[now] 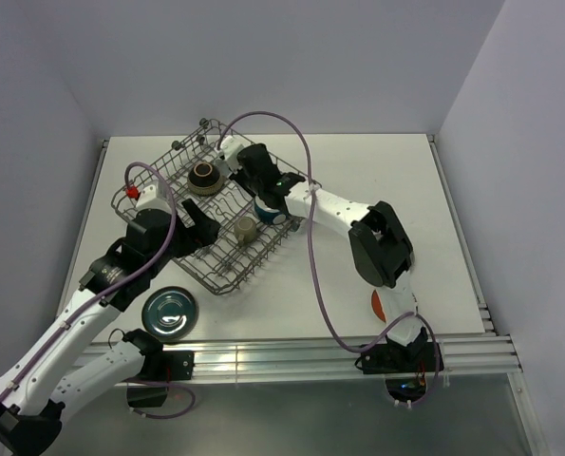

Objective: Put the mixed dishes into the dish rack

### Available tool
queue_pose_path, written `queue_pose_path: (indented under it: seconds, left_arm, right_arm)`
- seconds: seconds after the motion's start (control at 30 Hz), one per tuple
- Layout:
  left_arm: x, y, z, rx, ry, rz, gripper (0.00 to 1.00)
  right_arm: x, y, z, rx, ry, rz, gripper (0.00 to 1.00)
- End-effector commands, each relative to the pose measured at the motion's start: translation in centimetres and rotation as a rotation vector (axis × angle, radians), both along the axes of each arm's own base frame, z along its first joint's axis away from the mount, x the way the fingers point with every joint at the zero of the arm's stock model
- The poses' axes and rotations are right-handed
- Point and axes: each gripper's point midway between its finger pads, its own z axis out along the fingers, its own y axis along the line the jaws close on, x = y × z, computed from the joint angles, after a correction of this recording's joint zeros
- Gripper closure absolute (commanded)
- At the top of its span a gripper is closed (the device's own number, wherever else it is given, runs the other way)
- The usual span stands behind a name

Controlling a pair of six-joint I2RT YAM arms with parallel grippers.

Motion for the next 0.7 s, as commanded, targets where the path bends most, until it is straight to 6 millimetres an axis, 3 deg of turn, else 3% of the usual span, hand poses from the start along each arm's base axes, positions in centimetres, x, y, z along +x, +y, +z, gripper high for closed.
queue_pose_path:
  seconds: [0.0, 0.33, 0.47, 0.67]
  left_arm:
    - [0.1, 0.9, 1.4, -0.002, -0.034, 0.04, 0.02]
    - [0.2, 0.8, 1.1, 0.009, -0.024, 0.035, 0.02]
    - [0.3, 0.5, 0.9, 0.0, -0.019, 0.028, 0.02]
    - [0.3, 0.4, 0.6, 0.003, -0.007, 0.027, 0.02]
  right_arm:
    - [2.0, 2.2, 6.7, 0.128, -0.158, -0.008, 1.0]
    - [2.6, 2.9, 3.9, 0.138, -0.077, 0.012, 1.0]
    - [3.3, 2.1, 2.3, 0.139, -0.034, -0.002, 1.0]
    - [4.1, 0.2, 2.4, 0.241, 0.055, -0.03, 1.0]
